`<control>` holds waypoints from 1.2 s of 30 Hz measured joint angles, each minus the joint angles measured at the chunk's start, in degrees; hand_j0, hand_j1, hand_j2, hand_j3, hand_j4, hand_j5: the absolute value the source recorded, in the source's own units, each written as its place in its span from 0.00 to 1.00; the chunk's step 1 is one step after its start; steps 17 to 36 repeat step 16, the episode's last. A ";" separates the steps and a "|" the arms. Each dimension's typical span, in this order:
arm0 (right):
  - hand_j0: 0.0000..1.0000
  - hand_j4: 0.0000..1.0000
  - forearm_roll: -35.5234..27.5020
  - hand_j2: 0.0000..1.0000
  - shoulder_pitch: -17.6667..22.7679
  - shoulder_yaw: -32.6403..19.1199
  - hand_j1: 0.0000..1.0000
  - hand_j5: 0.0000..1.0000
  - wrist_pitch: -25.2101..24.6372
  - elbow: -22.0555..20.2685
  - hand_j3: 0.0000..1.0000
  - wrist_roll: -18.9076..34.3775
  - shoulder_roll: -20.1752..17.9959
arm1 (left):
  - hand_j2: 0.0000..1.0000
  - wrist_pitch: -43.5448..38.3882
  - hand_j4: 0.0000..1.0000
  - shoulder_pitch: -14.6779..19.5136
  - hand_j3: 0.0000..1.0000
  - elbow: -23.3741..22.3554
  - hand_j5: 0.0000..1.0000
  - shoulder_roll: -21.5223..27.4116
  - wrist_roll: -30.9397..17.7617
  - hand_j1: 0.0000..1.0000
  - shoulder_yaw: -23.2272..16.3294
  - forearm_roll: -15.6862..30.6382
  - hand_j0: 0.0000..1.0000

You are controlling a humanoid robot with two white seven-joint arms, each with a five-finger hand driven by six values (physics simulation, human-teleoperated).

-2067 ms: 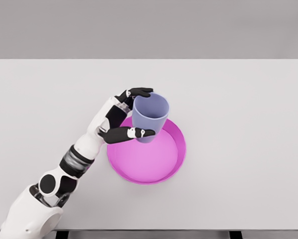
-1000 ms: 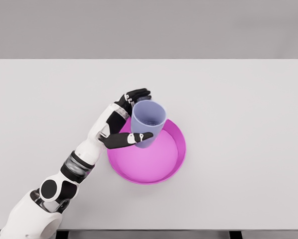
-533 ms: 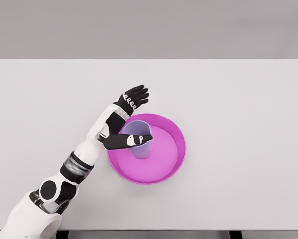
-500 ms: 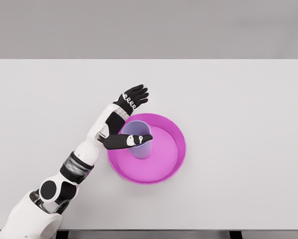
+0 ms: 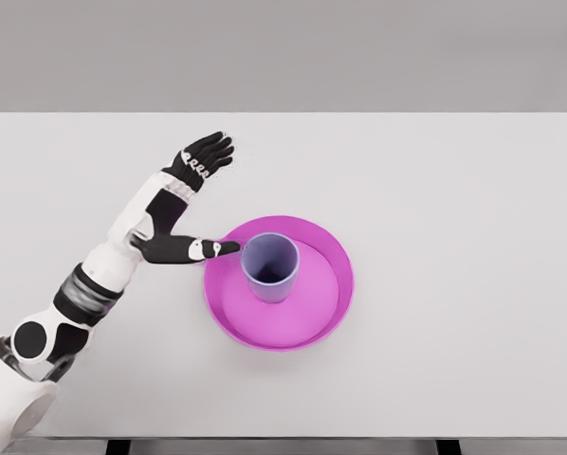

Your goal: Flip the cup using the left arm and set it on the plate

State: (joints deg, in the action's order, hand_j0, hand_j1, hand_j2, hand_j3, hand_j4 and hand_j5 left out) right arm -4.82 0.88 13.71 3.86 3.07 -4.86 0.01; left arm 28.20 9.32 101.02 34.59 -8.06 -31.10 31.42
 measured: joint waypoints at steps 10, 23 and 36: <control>1.00 1.00 0.00 1.00 0.00 0.00 1.00 1.00 0.00 0.00 1.00 -0.02 0.00 | 1.00 6.62 1.00 3.17 1.00 -1.32 1.00 21.75 -14.96 1.00 -0.11 -3.01 1.00; 1.00 1.00 0.00 1.00 0.00 0.00 1.00 1.00 0.00 0.00 1.00 -0.03 0.00 | 1.00 6.85 1.00 3.52 1.00 -2.28 1.00 24.33 -16.87 1.00 -0.01 -3.18 1.00; 1.00 1.00 0.00 1.00 0.00 0.00 1.00 1.00 0.00 0.00 1.00 -0.03 0.00 | 1.00 6.85 1.00 3.52 1.00 -2.28 1.00 24.33 -16.87 1.00 -0.01 -3.18 1.00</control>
